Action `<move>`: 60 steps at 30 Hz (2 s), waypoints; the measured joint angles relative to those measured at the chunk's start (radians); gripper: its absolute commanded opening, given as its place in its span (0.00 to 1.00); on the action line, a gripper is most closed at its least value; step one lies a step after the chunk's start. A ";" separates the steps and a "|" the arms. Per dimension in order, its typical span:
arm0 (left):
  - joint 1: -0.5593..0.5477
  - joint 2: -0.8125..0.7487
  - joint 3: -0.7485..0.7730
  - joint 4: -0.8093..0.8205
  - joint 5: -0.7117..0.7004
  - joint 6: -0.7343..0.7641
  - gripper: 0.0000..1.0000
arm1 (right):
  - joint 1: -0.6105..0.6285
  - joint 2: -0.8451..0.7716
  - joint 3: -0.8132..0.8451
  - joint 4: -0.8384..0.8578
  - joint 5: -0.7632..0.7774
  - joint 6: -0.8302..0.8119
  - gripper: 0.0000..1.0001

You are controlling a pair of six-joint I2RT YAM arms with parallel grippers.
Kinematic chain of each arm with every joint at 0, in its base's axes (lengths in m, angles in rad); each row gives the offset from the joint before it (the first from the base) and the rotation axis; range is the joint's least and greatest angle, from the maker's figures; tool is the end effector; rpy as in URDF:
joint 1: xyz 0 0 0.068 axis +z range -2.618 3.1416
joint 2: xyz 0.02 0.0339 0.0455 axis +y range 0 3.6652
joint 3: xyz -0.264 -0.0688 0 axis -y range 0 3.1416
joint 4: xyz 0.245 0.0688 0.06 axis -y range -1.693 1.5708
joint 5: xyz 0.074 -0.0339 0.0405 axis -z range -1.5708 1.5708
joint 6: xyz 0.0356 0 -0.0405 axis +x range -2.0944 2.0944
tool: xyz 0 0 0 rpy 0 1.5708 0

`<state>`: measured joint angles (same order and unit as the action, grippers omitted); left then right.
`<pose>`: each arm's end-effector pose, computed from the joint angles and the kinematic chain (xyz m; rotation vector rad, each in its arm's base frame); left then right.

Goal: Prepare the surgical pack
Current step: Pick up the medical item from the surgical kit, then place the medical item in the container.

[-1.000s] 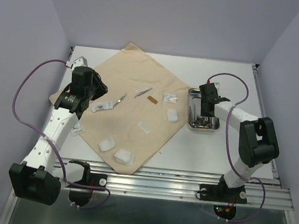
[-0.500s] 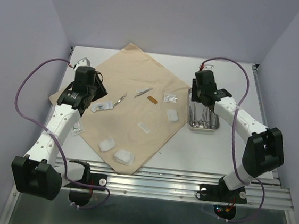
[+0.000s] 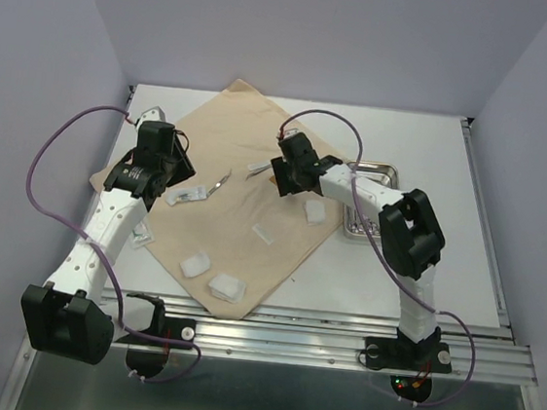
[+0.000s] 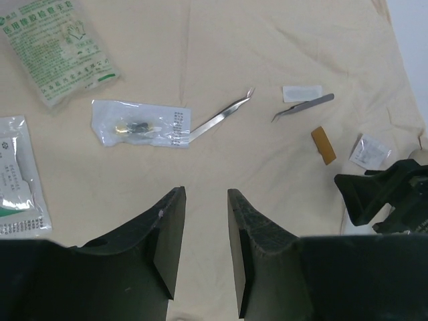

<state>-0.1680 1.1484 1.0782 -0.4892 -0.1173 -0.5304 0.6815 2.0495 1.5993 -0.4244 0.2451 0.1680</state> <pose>0.2502 -0.0382 0.3389 -0.4537 2.0908 -0.2871 0.3611 0.2818 0.2120 -0.5078 2.3583 0.0899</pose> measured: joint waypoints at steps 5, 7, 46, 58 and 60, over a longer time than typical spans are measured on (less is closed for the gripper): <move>0.000 0.000 0.004 -0.016 0.000 0.003 0.43 | 0.008 0.108 0.100 -0.021 -0.038 -0.027 0.61; 0.000 -0.001 0.004 -0.021 -0.001 0.006 0.43 | 0.008 0.136 0.130 -0.020 -0.047 -0.033 0.60; 0.000 -0.007 0.004 -0.032 0.025 0.021 0.42 | -0.146 -0.327 -0.255 0.058 0.142 0.020 0.10; 0.000 0.000 0.004 -0.023 0.039 0.025 0.42 | -0.319 -0.346 -0.370 0.063 0.162 0.011 0.12; 0.000 0.000 0.004 -0.023 0.039 0.026 0.42 | -0.323 -0.331 -0.370 0.074 0.159 0.006 0.13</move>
<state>-0.1680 1.1481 1.0824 -0.5121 -0.0788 -0.5049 0.3588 1.7184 1.2293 -0.3504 0.4046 0.1745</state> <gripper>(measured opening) 0.421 0.122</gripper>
